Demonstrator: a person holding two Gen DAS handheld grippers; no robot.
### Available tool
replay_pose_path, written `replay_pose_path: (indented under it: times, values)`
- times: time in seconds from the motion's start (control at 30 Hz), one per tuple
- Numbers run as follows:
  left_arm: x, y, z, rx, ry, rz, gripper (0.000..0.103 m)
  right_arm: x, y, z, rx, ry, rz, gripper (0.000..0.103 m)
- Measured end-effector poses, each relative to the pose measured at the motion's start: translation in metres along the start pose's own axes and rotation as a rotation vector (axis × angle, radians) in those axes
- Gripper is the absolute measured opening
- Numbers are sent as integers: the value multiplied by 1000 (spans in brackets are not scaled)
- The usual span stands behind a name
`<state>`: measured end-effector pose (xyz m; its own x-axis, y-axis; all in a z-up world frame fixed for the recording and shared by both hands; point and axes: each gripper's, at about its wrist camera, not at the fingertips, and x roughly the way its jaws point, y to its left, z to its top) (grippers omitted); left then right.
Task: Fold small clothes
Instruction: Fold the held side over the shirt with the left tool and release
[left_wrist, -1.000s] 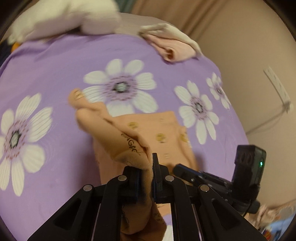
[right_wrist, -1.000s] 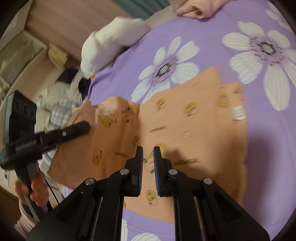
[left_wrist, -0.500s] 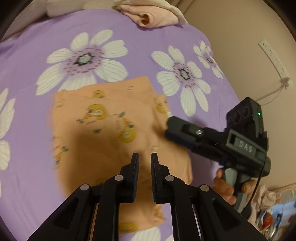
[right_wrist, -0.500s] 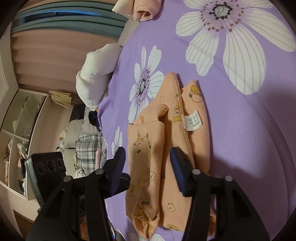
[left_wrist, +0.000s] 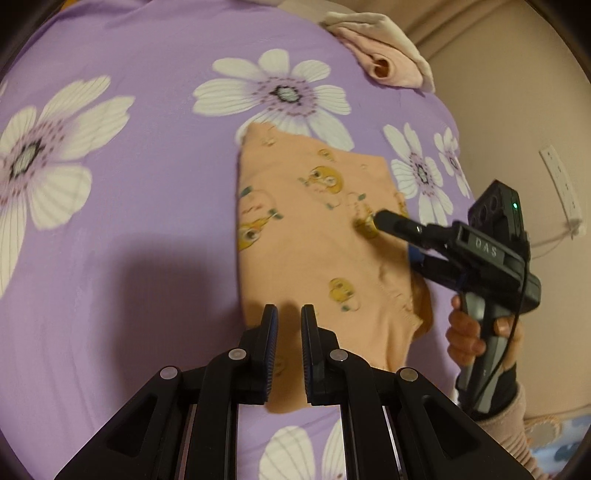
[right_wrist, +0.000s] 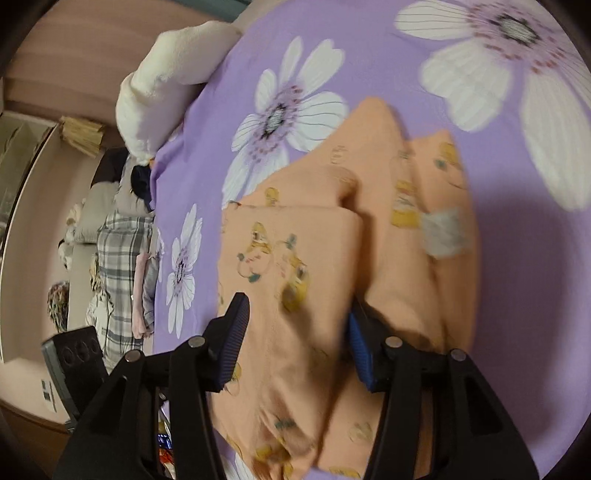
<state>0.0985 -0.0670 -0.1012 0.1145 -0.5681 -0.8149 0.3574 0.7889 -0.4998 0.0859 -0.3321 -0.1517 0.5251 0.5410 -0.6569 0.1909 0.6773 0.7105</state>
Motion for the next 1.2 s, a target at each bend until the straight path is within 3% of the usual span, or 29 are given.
replay_pose_path:
  times: [0.07,0.13,0.2,0.37,0.6,0.73,1.07,1.2]
  values:
    - [-1,5,-1,-13,1,-9,7,9,-2,4,0,15,1,51]
    - [-2,9,-2,-17,-3,-16,7,11,0,4,-25,1,-15,38]
    - [-4,11,-2,-20,-6,-19,7,5,0,-3,-52,-24,-62,9]
    - [-3,14,1,-31,-7,-27,7,-8,23,-7,-171,-113,-59,7]
    - [-5,0,6,10,-17,-40,7,-35,42,19,-216,-176,-84,7]
    - [2,-16,12,46,-16,-49,7,-49,29,29,-191,-199,-118,7]
    - [38,-66,15,191,27,-10,7,-34,-24,28,-83,-130,-186,12]
    - [52,-68,11,234,48,38,7,-54,-15,30,-124,-242,-280,16]
